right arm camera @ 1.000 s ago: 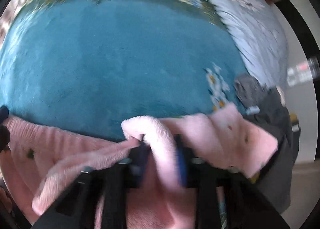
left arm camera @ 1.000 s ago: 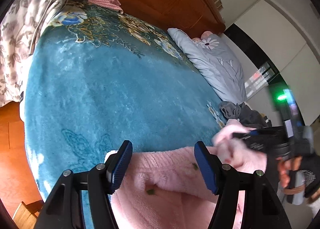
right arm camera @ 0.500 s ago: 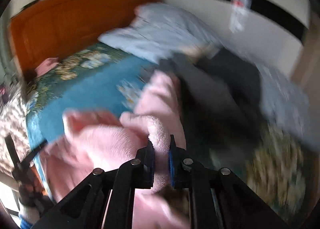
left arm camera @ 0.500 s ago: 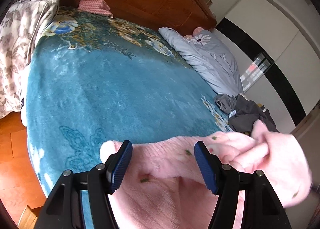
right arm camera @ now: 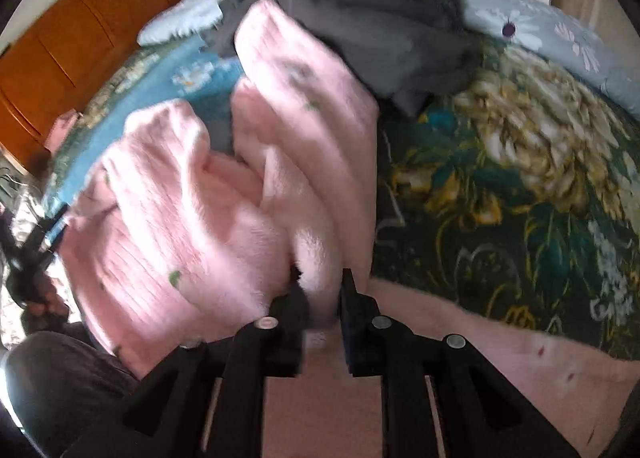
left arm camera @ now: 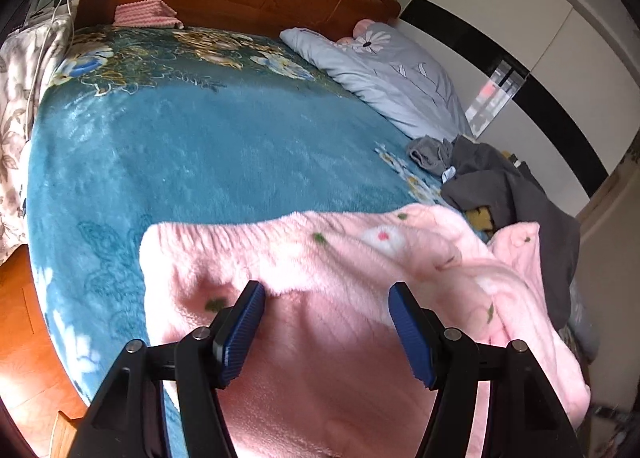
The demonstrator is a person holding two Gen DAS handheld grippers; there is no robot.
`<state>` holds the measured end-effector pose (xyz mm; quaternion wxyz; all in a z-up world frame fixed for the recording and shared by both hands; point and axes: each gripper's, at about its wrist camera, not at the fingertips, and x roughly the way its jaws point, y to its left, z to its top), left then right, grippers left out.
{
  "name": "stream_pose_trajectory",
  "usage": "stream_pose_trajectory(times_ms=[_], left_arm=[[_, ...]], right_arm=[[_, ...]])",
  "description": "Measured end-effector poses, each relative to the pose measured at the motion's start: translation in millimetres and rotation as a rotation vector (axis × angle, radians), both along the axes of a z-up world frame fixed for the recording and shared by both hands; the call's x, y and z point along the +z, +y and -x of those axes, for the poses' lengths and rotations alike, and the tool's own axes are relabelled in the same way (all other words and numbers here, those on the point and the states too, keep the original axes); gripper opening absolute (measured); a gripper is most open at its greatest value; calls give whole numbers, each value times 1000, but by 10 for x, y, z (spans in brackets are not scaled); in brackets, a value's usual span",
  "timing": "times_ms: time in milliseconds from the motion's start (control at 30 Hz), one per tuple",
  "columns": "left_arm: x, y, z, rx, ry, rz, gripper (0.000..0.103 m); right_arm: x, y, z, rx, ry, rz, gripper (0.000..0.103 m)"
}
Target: Fold clothes
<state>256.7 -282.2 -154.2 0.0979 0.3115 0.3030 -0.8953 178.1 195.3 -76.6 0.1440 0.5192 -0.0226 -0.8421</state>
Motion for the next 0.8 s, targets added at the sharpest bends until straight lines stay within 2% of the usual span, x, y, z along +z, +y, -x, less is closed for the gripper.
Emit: stream_pose_trajectory(times_ms=[33, 67, 100, 233, 400, 500, 567, 633, 667, 700, 800], left_arm=[[0, 6, -3, -1, 5, 2, 68], [-6, 5, 0, -3, 6, 1, 68], [-15, 2, 4, -5, 6, -2, 68], [-37, -11, 14, -8, 7, -7, 68], [-31, -79, -14, -4, 34, -55, 68], [-53, -106, -6, 10, 30, -71, 68], [-64, -93, 17, 10, 18, -63, 68], [-64, -74, 28, 6, 13, -52, 68], [-64, -70, 28, 5, 13, -51, 68], [-65, -68, 26, 5, 13, -50, 68], [-76, -75, 21, 5, 13, -57, 68]], right_arm=[[46, 16, 15, 0, 21, 8, 32], [86, 32, 29, 0, 41, 14, 42], [110, 38, 106, -5, 58, 18, 45], [58, 104, 573, -51, 69, 102, 45], [-391, 177, 1319, -154, -27, 105, 45], [-568, 200, 1572, -198, -72, 189, 45], [-658, 130, 1669, -191, -100, 197, 45], [-693, 64, 1683, -187, -114, 181, 38], [-679, 40, 1661, -183, -107, 182, 16], [-649, 33, 1628, -183, -100, 187, 10], [-390, 136, 1420, -196, -43, 272, 9]])
